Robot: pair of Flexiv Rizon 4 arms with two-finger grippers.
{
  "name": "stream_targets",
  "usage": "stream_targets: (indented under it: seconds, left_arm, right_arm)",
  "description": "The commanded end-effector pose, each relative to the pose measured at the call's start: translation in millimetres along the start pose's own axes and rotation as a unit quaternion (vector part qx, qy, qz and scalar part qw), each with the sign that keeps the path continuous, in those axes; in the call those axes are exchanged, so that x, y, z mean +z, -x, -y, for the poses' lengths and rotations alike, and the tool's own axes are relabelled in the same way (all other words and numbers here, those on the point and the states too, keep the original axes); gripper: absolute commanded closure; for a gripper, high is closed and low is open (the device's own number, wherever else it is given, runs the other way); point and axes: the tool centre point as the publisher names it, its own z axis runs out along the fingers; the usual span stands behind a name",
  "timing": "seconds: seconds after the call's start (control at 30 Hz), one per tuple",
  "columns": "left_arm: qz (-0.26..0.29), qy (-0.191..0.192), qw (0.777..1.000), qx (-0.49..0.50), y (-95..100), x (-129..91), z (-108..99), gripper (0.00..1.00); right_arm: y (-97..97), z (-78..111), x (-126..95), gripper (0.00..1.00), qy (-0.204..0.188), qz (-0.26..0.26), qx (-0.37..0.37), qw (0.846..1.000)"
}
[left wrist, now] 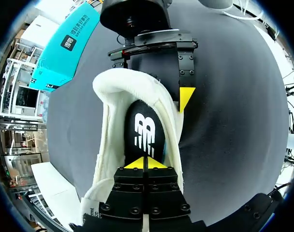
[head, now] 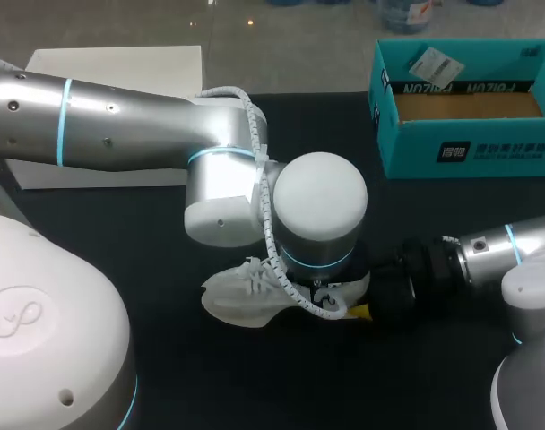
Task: Take the shoe out of the shoebox, open the shoe tongue, remove and reinsert the insole, then place the shoe into the shoebox
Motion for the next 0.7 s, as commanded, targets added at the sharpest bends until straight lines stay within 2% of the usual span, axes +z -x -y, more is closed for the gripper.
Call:
stream_targets:
  seconds: [0.03,0.33,0.7]
  left_arm:
    - [0.003,-0.010,1.000,-0.003,2.4,-18,-11,1.00]
    - [0.004,-0.018,1.000,-0.012,8.4,-31,-15,1.00]
    - [-0.047,0.000,0.999,0.016,-5.4,-20,-3,1.00]
  right_arm:
    - [-0.3,5.4,5,1.00,-0.002,0.001,0.000,1.000]
    - [-0.3,5.4,5,1.00,-0.002,0.001,0.000,1.000]
    - [-0.3,5.4,5,1.00,-0.002,0.001,0.000,1.000]
